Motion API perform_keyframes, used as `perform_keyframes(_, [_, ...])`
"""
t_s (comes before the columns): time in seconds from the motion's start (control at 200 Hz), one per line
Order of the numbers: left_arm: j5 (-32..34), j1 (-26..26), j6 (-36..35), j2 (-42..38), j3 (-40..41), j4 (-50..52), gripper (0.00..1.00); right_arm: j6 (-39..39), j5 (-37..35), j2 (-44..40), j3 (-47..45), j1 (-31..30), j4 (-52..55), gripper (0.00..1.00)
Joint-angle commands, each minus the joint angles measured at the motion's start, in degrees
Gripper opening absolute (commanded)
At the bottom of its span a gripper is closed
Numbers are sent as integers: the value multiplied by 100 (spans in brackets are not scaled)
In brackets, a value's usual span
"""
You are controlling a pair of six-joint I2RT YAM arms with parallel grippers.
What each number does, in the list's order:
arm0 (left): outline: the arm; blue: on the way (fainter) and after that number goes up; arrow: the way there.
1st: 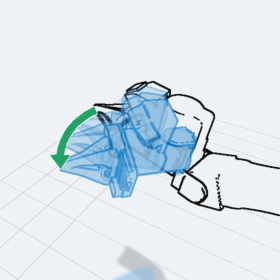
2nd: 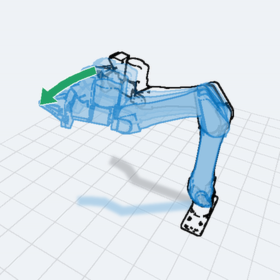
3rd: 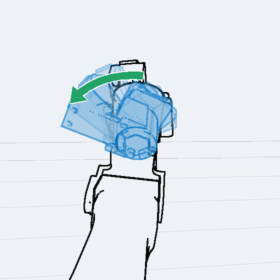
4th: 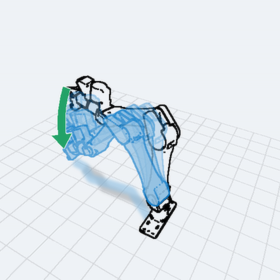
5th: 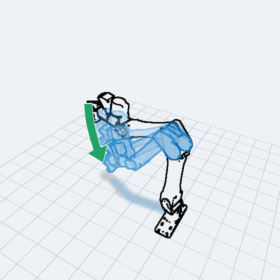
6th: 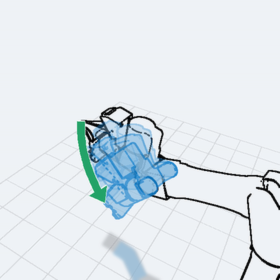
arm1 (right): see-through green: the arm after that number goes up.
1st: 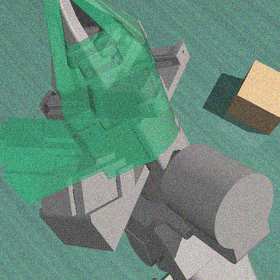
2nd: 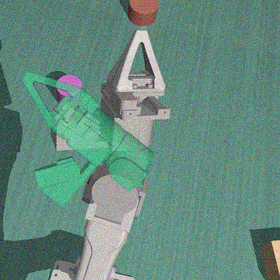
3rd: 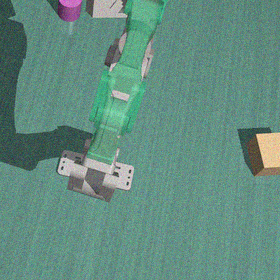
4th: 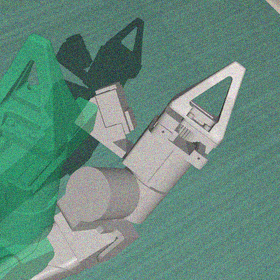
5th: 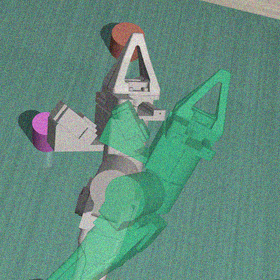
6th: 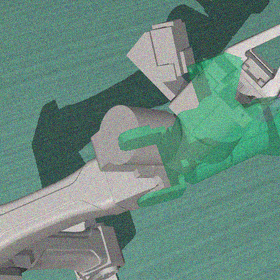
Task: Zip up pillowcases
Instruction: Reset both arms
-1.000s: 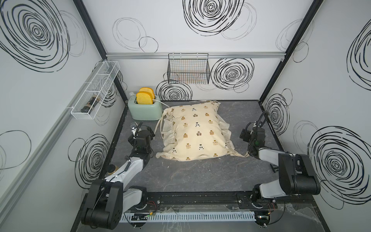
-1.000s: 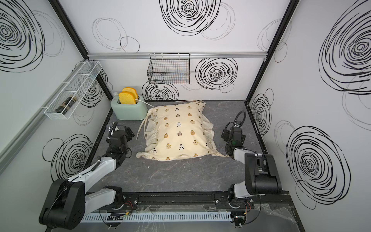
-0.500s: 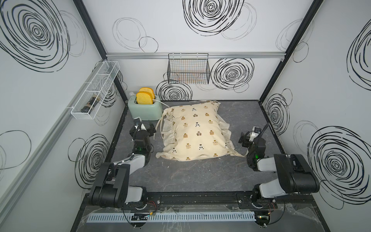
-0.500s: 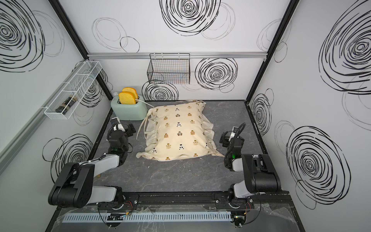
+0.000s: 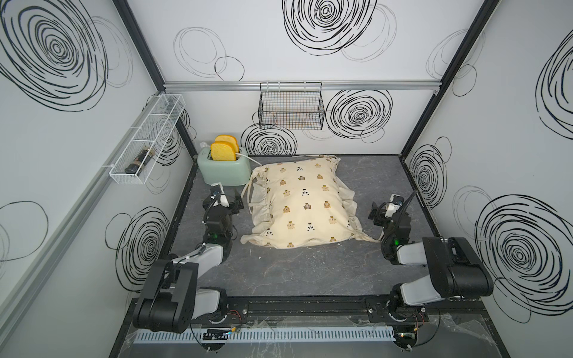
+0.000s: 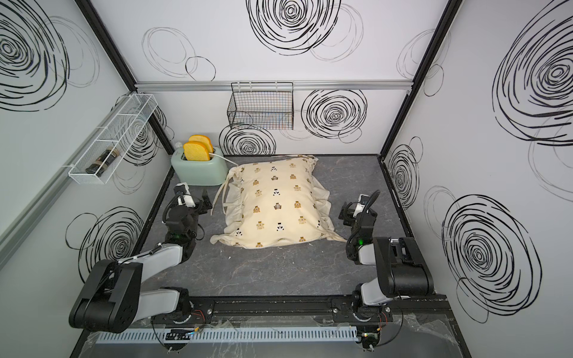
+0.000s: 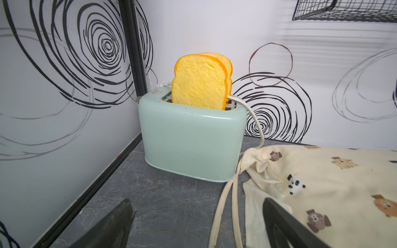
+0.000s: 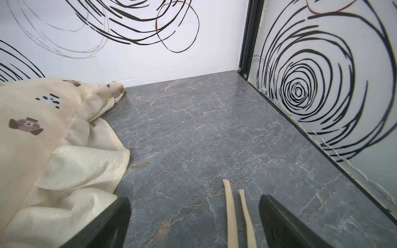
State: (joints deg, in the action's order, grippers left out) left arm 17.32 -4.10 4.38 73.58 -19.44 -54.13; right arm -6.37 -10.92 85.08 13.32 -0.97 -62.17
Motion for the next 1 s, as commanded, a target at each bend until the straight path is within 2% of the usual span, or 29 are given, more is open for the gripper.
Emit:
perform_keyframes(0.0, [125, -56, -106, -41, 126, -199, 96, 16, -26, -83, 67, -13, -189, 98])
perform_keyframes(0.13, [267, -47, -76, 630, 372, -1085, 96, 13, -30, -86, 68, -17, -189, 98])
perform_keyframes(0.19, [431, -69, -19, 823, 100, -667, 96, 18, -19, -82, 67, -17, -182, 98])
perform_keyframes(0.23, [487, -108, -77, 950, 66, -802, 96, 15, -30, -80, 70, -16, -182, 98])
perform_keyframes(0.29, [641, -219, -133, 919, 119, -828, 96, 13, -26, -83, 67, -16, -181, 98])
perform_keyframes(0.355, [807, -320, -240, 964, 345, -1369, 96, 13, -26, -77, 68, -17, -181, 98])
perform_keyframes(0.435, [887, -390, -306, 1017, 298, -1347, 96, 13, -25, -76, 69, -17, -181, 98])
perform_keyframes(0.555, [857, -390, -291, 994, 309, -1314, 96, 13, -25, -85, 70, -15, -182, 98])
perform_keyframes(0.685, [483, -337, -339, 983, 388, -1440, 96, 18, -31, -82, 65, -17, -181, 98])
perform_keyframes(0.845, [324, -311, -353, 974, 514, -1640, 96, 14, -26, -80, 67, -17, -181, 98])
perform_keyframes(0.966, [159, -235, -292, 1057, 810, -2132, 96, 13, -26, -74, 67, -17, -181, 98])
perform_keyframes(0.996, [91, -192, -315, 1249, 943, -2713, 96, 13, -27, -79, 70, -17, -186, 98])
